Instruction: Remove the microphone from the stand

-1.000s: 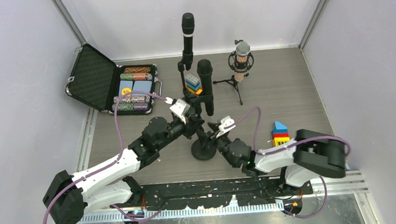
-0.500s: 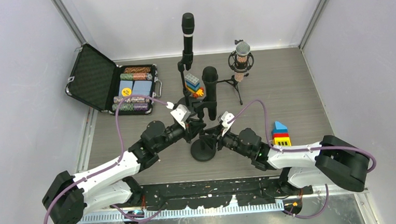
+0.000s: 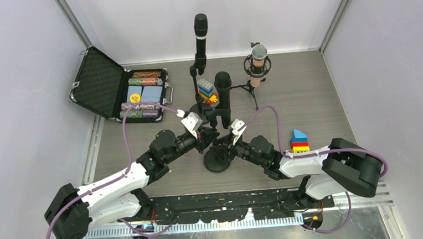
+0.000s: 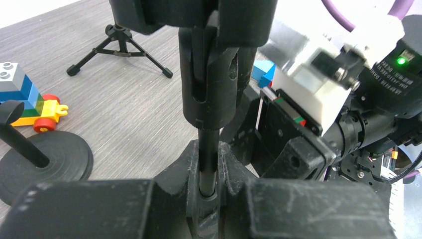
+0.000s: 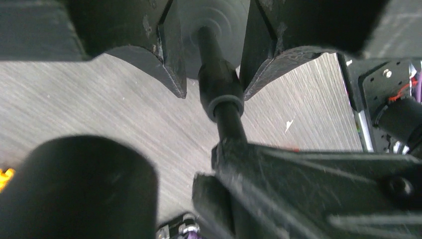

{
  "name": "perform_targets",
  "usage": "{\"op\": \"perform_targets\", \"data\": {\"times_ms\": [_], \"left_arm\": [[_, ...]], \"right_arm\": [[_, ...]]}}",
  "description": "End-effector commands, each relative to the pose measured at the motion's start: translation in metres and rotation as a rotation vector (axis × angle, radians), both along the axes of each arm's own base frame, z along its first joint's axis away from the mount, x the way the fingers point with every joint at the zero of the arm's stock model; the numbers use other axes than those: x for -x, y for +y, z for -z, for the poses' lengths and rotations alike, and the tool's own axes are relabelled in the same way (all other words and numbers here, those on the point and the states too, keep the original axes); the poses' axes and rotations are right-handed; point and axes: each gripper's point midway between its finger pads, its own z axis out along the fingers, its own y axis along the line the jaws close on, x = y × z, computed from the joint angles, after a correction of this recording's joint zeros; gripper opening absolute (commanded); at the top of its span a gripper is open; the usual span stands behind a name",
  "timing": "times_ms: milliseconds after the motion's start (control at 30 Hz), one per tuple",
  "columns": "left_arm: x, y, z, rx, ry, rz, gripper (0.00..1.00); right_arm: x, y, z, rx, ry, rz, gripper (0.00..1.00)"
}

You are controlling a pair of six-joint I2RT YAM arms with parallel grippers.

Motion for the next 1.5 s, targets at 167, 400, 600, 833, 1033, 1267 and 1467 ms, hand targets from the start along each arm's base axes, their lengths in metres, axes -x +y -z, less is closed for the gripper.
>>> {"op": "perform_targets", "data": {"times_ms": [167, 400, 600, 833, 1033, 1267, 1467], "left_arm": [[0.007, 0.002, -0.014, 0.069, -0.015, 0.008, 0.0], [0.006, 0.002, -0.015, 0.074, 0.003, 0.002, 0.0], [0.002, -0.001, -0.019, 0.036, 0.05, -0.007, 0.38], [-0.006, 0.0, -0.036, 0.032, 0.004, -0.034, 0.42], [-0.009, -0.003, -0.034, -0.018, -0.001, -0.023, 0.1], [-0.013, 0.0, -0.029, -0.021, -0.013, -0.049, 0.0], [-0.044, 0.014, -0.05, 0.063, -0.076, -0.241, 0.0]], "right_arm": [[-0.016, 0.007, -0.052, -0.192, -0.062, 0.066, 0.44], [-0.018, 0.011, -0.026, -0.12, -0.02, 0.065, 0.02], [-0.012, 0.014, -0.019, -0.061, -0.06, 0.007, 0.0], [-0.004, 0.013, -0.016, 0.017, -0.109, -0.056, 0.0], [-0.002, 0.011, -0.021, 0.021, -0.131, -0.066, 0.0], [-0.03, -0.006, -0.017, 0.013, -0.115, 0.132, 0.0], [-0.058, -0.03, -0.047, -0.066, -0.242, 0.558, 0.0]]}}
